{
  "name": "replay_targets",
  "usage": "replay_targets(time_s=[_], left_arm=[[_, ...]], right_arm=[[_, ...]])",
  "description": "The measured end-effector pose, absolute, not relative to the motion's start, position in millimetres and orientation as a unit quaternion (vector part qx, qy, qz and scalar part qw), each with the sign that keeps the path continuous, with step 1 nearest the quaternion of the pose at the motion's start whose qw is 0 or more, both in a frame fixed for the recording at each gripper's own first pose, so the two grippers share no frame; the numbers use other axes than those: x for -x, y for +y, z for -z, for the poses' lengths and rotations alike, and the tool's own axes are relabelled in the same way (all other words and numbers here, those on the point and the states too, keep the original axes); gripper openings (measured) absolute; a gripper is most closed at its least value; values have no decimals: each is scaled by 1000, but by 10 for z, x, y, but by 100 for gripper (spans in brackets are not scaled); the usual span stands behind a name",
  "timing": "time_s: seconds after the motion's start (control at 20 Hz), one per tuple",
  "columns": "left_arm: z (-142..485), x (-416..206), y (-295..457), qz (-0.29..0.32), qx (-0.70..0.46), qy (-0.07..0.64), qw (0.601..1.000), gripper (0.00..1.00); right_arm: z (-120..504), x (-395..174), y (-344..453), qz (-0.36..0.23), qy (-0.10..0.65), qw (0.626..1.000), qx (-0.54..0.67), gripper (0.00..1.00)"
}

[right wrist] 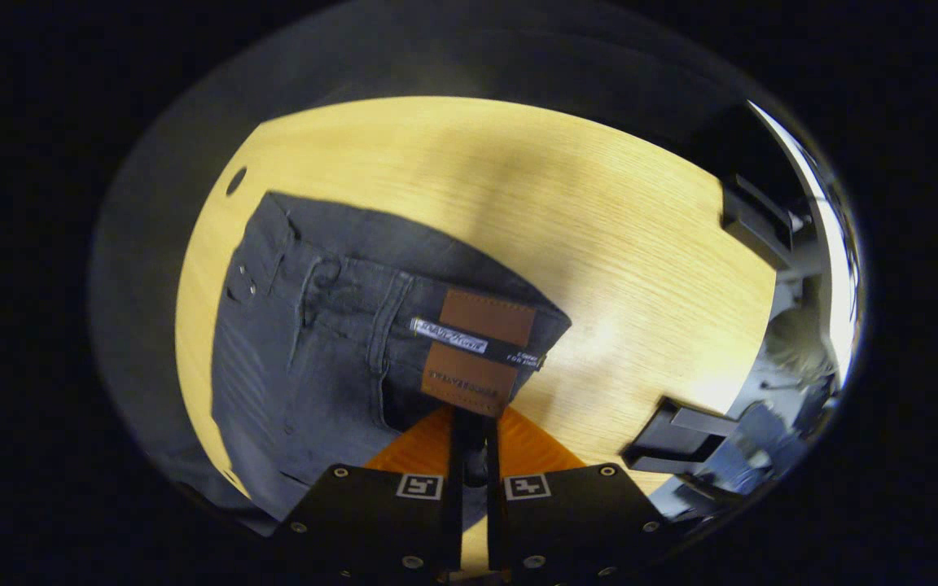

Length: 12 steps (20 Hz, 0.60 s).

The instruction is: Grasp the waist and the cuffs of the jeans and fold them to make the two legs overlap; first hold the waist and fold one-third of the jeans toward the cuffs, then hold the cuffs and fold the remaining one-third in the same direction to finish folding.

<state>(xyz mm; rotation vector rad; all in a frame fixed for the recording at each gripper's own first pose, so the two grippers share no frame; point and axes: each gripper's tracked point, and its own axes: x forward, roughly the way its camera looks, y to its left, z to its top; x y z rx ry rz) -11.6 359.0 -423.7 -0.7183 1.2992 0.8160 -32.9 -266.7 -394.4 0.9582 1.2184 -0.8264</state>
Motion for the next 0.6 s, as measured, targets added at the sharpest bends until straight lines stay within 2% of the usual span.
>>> replay_targets(time_s=[0.05, 0.1, 0.15, 0.25, 0.3, 0.35, 0.6], left_arm=[[4264, 60, 3564, -347, 314, 578, 668, 4], [4249, -15, 3566, -327, 321, 567, 684, 4], [4260, -5, 3526, -310, 332, 559, 694, 4], [4171, -43, 3526, -291, 356, 530, 713, 4], [4095, -70, 3526, -284, 366, 518, 719, 4], [4055, -64, 3523, -278, 370, 512, 724, 4], [3773, -154, 3464, -271, 380, 502, 728, 4]], right_arm=[[3981, 321, -2622, 354, 519, 637, -446, 18], [3935, 315, -2648, 339, 507, 639, -469, 10], [3882, 300, -2652, 332, 489, 646, -484, 13], [3773, 275, -2645, 318, 469, 660, -493, 13], [3736, 269, -2624, 311, 471, 667, -486, 18], [3673, 238, -2595, 301, 472, 675, -481, 13], [3492, 132, -2529, 303, 475, 687, -460, 13]])
